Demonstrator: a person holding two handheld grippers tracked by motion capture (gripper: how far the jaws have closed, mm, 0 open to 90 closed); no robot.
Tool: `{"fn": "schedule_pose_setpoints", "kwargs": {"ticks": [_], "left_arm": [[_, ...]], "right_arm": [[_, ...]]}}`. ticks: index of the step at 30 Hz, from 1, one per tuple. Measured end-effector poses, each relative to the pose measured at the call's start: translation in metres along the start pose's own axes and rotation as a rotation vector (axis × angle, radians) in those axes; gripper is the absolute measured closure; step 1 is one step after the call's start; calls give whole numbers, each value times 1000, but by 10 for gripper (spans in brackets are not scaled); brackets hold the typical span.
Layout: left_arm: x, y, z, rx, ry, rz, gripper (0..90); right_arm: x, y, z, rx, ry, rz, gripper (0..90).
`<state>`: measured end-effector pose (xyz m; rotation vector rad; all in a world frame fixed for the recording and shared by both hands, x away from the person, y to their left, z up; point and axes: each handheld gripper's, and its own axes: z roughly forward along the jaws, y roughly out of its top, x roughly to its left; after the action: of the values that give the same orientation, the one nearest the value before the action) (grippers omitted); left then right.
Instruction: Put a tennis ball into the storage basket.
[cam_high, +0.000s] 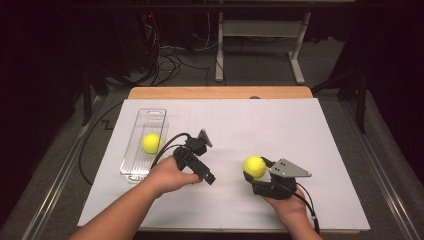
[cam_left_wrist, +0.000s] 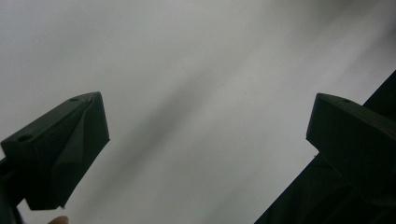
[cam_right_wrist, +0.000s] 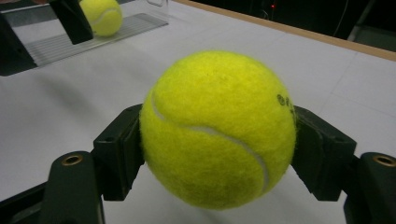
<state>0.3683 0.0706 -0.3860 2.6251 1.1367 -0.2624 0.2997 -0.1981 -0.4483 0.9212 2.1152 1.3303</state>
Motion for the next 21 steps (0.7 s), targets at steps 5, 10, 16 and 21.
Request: {"fn": "schedule_pose_setpoints", "kwargs": {"ticks": [5, 10, 16, 21], "left_arm": [[-1, 1, -3, -3, -1, -2, 3], [-2, -1, -5, -14, -2, -2, 6], [-2, 0, -9, -13, 1, -2, 6], [-4, 2, -12, -13, 5, 4, 6]], "right_arm": [[9, 1, 3, 2, 22, -16, 273], [17, 0, 7, 7, 43, -37, 273], [27, 1, 12, 12, 74, -54, 273], [36, 2, 15, 11, 102, -75, 273]]}}
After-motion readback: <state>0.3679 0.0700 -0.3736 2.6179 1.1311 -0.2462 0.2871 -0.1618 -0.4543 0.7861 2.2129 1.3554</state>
